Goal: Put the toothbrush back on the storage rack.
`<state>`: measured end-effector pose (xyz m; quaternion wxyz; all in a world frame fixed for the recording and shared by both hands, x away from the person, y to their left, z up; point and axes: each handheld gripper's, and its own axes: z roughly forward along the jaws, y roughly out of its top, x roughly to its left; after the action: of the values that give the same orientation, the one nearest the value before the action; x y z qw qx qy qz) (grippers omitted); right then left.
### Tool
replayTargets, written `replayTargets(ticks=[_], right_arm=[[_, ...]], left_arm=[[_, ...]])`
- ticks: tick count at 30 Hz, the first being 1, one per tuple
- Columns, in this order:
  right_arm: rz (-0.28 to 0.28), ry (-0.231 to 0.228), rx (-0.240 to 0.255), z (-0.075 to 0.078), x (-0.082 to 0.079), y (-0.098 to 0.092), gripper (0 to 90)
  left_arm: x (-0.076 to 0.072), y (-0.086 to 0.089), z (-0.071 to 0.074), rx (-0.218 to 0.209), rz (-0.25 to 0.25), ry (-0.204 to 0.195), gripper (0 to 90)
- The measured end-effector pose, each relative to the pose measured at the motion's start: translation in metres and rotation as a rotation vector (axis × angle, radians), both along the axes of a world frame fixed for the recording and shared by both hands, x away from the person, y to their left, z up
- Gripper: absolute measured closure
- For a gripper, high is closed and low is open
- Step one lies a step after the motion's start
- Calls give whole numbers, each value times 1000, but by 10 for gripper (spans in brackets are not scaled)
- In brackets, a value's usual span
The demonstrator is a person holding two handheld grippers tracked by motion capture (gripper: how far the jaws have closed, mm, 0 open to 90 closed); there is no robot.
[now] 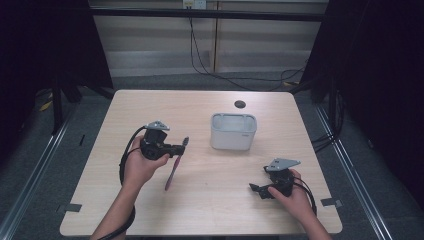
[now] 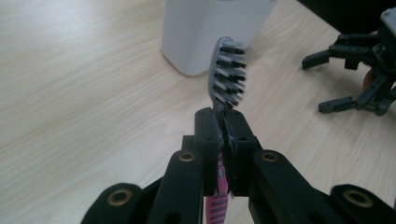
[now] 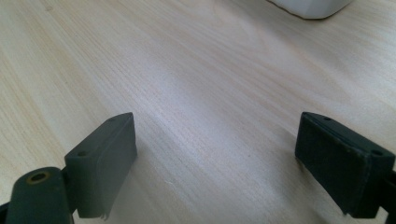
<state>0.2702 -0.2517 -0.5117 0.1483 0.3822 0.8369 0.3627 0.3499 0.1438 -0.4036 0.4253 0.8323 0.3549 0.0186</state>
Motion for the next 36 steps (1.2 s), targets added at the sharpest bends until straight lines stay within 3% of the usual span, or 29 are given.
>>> replayTargets(ticks=[8,24,36], right_arm=[[0,0,0,0,0,0,122],[0,0,0,0,0,0,123],[0,0,0,0,0,0,122]], left_arm=[[1,2,9,-63,50,-70,856],[7,-7,26,-114,99,-171,856],[12,-16,39,-150,113,-219,856]])
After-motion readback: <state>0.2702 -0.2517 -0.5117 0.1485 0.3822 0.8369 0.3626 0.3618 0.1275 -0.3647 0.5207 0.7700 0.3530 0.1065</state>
